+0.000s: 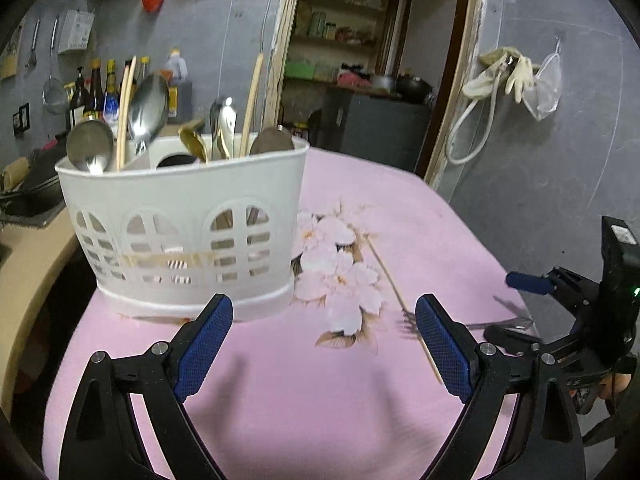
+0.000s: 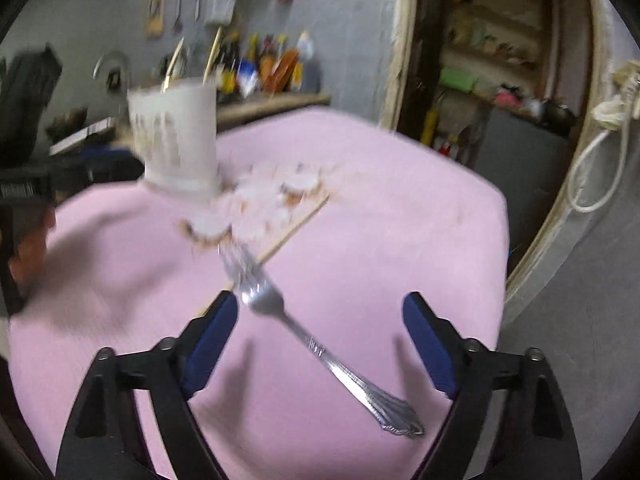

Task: Organize utensils
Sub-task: 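Move both open grippers back over the steel fork and last chopstick, then close the right gripper on the steel fork while the left gripper grasps the last chopstick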

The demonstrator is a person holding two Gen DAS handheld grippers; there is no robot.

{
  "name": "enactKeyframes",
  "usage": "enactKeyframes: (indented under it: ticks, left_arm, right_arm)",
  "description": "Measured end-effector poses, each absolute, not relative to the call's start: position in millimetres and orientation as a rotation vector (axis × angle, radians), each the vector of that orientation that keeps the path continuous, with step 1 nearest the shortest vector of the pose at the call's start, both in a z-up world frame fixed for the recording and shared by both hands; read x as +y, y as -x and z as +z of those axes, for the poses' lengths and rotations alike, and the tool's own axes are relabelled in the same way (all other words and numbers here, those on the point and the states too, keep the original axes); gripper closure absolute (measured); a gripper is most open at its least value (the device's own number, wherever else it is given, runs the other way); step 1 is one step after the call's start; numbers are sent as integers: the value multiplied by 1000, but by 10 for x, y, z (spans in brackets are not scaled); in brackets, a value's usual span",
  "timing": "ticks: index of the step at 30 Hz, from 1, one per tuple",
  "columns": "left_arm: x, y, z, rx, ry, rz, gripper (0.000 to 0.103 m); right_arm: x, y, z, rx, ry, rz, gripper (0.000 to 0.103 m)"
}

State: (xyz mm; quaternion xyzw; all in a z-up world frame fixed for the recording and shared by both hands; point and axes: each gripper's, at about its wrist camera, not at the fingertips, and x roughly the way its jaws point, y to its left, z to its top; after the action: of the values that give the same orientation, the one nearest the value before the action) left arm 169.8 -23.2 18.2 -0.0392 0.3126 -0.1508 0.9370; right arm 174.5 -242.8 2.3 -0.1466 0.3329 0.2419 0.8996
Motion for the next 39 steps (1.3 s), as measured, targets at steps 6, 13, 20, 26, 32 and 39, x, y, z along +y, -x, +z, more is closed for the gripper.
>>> enactKeyframes:
  ticks: [6, 13, 20, 26, 32, 39]
  left_arm:
    - [-208, -1815, 76, 719, 96, -314, 14]
    - [-314, -1869, 52, 766, 67, -355, 14]
    - [-523, -2001, 18, 825, 50, -434, 20]
    - [-756, -2271, -68, 908, 32, -480, 39]
    - [-1021, -2491, -165, 993, 10, -520, 69]
    - [-1137, -2556, -189, 1000, -71, -447, 98]
  right_arm:
    - [-2374, -1768, -191, 785, 396, 494, 50]
    - [-2570, -1858, -130, 787, 299, 399, 87]
    - [-2652, -1984, -63, 779, 209, 330, 90]
    - [-2879, -2220, -73, 808, 70, 311, 93]
    - [-2916, -2190, -73, 811, 46, 327, 92]
    - [-2961, -2120, -76, 847, -39, 362, 93]
